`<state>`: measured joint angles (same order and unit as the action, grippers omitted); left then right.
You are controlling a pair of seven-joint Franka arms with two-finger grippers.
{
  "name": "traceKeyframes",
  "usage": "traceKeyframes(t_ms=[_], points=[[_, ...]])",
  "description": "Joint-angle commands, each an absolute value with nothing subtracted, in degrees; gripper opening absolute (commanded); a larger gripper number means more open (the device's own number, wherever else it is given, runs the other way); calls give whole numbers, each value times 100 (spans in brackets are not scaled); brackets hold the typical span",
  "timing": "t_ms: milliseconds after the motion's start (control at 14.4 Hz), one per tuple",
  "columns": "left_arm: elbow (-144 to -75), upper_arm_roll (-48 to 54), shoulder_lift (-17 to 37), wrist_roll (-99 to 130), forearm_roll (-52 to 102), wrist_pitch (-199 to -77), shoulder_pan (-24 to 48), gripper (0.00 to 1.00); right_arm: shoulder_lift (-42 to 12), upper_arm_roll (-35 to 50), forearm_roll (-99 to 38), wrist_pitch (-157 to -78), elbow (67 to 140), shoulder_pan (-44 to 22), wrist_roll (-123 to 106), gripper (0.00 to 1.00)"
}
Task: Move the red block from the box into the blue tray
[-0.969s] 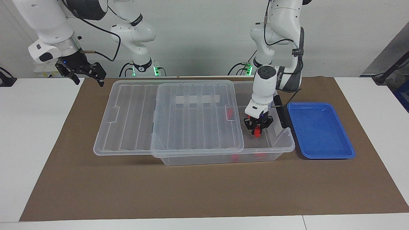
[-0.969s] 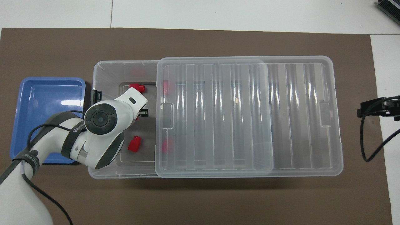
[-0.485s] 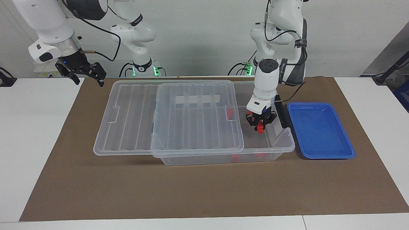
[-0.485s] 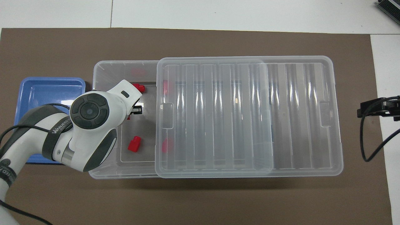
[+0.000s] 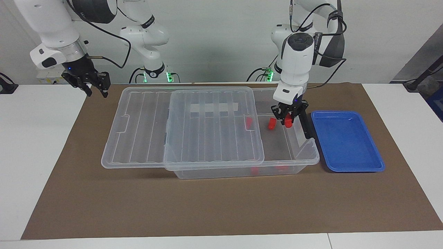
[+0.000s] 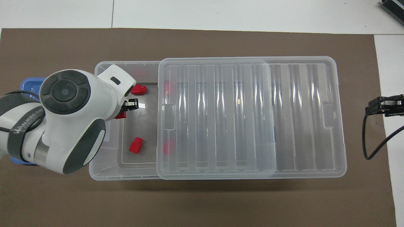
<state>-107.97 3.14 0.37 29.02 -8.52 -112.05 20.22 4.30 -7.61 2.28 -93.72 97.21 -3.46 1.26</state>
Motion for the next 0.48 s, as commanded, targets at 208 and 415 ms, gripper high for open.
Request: traceKeyframes(t_ms=[208, 415], points=[[-10047, 193, -229, 1058, -404, -10003, 1136, 9, 352, -773, 904, -10816, 10616, -255, -676, 0], [-10081, 193, -229, 118, -335, -10133, 442, 9, -60, -765, 993, -11503, 10740, -228, -694, 0]])
